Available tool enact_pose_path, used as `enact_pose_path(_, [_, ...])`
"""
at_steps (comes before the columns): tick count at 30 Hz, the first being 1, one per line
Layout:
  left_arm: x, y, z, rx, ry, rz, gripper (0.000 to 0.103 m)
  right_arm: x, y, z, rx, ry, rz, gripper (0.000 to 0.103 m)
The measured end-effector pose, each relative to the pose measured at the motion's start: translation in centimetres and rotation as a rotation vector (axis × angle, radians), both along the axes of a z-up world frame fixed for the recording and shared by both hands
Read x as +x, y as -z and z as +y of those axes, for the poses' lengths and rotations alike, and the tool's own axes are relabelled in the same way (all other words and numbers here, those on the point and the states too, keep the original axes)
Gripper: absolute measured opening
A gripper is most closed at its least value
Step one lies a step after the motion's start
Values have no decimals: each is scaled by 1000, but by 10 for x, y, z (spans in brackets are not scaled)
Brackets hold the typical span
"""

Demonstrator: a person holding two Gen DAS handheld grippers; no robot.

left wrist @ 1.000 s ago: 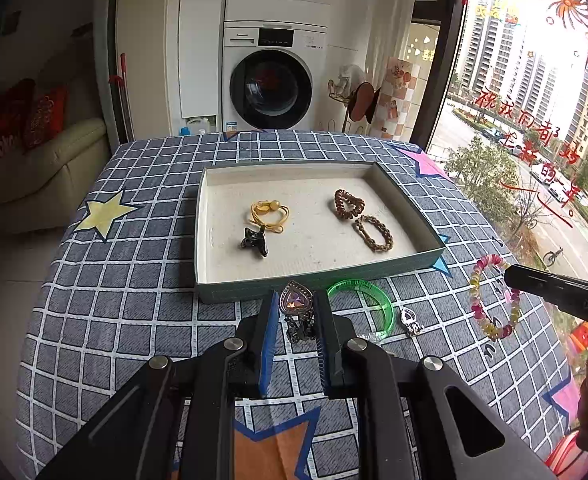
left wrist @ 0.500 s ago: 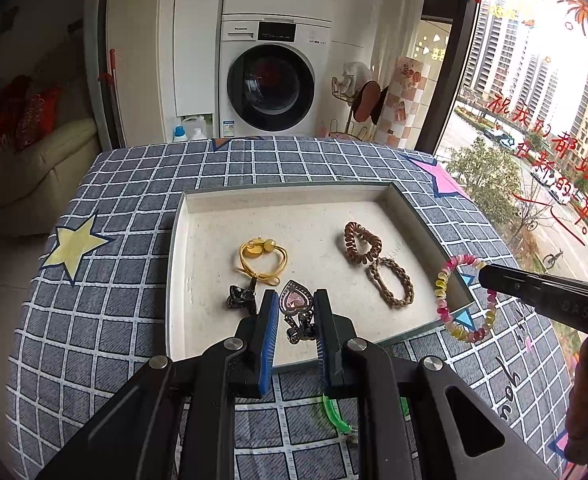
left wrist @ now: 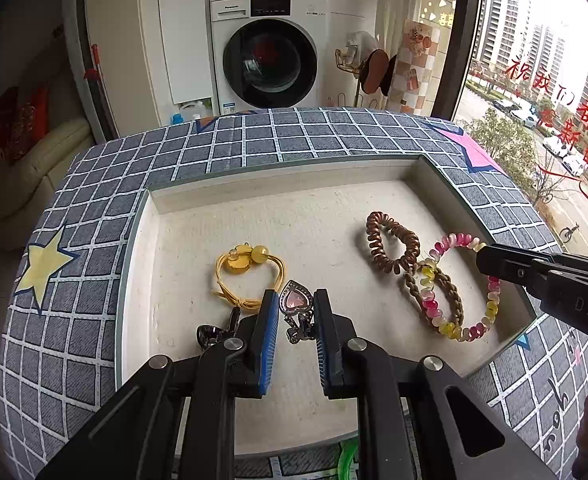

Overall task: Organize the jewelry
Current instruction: 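Carry the purple heart pendant and beaded bracelet into the white tray and open both tools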

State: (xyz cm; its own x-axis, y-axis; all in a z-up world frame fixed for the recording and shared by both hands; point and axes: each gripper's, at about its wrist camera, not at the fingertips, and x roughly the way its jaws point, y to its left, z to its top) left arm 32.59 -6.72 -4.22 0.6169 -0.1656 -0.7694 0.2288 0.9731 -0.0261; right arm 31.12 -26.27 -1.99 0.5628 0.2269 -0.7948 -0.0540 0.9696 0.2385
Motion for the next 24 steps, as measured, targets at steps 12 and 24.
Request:
enact_pose_path(12, [10,22,-13,105,3,19,30,19,34,8,-12,8,73,10])
enact_pose_path(24, [8,24,-16,146,-11,4,31,19,36,13,-15,-7,86,16])
